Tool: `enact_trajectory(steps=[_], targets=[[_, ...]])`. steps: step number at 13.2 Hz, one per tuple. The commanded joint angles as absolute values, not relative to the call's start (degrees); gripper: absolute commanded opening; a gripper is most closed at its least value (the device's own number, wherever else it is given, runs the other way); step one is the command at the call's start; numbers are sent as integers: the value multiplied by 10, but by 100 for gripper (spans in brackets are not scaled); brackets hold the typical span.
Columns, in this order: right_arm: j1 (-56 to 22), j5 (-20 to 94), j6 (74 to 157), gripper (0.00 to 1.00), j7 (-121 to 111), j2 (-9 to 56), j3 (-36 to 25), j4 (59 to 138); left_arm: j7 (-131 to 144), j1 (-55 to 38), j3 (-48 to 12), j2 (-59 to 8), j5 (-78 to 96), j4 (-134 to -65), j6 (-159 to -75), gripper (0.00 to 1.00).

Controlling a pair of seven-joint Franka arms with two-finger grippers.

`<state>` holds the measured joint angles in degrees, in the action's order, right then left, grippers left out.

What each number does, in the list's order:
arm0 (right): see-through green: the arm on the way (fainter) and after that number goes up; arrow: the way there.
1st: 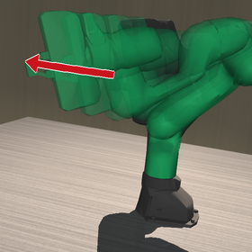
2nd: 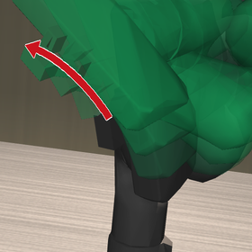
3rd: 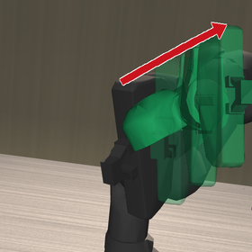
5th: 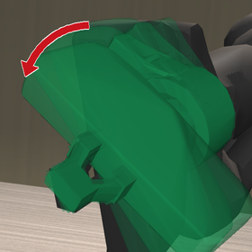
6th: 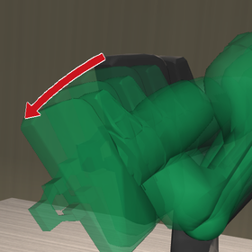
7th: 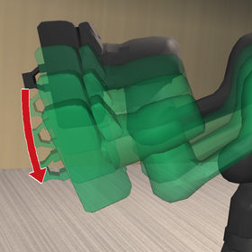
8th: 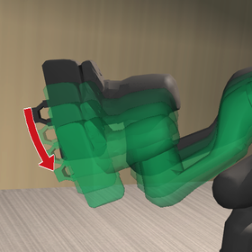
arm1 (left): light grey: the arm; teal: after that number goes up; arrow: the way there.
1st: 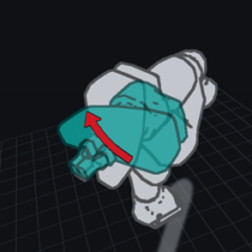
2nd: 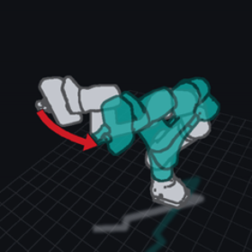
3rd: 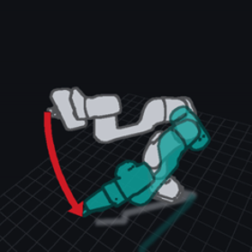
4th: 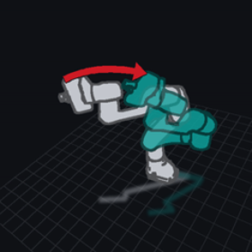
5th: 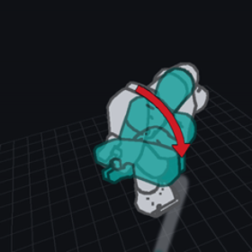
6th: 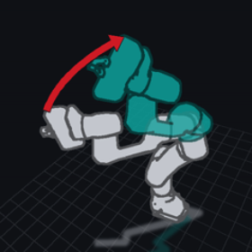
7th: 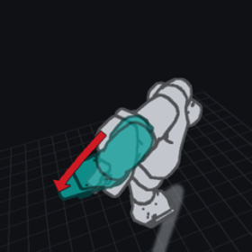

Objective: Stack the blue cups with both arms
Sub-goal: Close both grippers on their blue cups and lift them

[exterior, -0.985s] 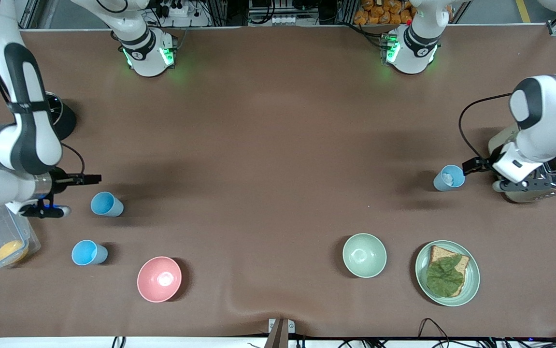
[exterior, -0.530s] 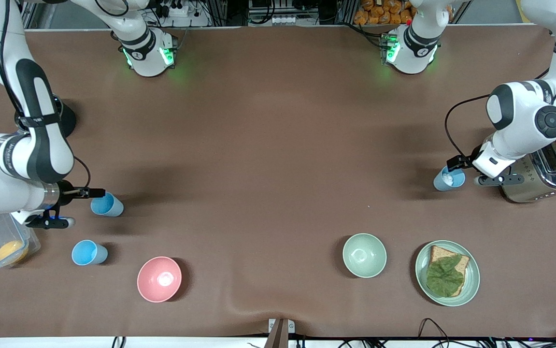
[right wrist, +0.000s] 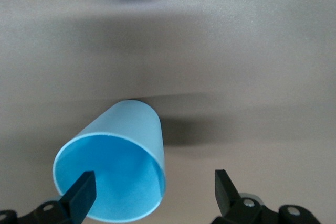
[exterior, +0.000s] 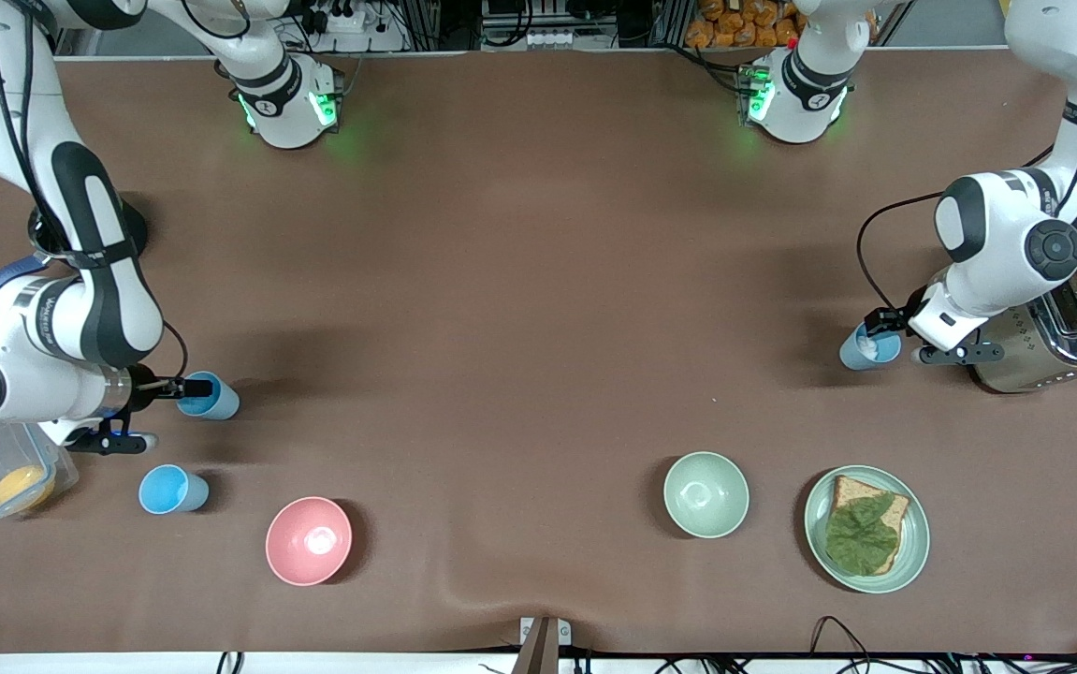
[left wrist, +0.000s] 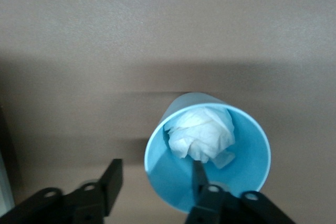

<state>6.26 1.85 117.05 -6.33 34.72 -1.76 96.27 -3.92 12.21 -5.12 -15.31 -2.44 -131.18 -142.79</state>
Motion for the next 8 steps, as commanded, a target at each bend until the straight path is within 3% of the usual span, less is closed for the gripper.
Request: enact_trajectory(steps=[1, 2, 3, 8], targets=[[70, 16, 1180, 79, -66, 365, -14, 947, -50, 122, -55, -163, -21, -1297, -1435, 0], [70, 17, 1180, 33, -66, 365, -14, 949, -48, 122, -57, -162, -21, -1289, -1435, 0], [69, 17, 1181, 0, -67, 365, -13, 950, -45, 119, -60, -162, -20, -1275, -1434, 0], [70, 17, 1181, 0, -94, 365, -13, 953, 48, 112, -151, -162, -14, -1209, -1429, 0]])
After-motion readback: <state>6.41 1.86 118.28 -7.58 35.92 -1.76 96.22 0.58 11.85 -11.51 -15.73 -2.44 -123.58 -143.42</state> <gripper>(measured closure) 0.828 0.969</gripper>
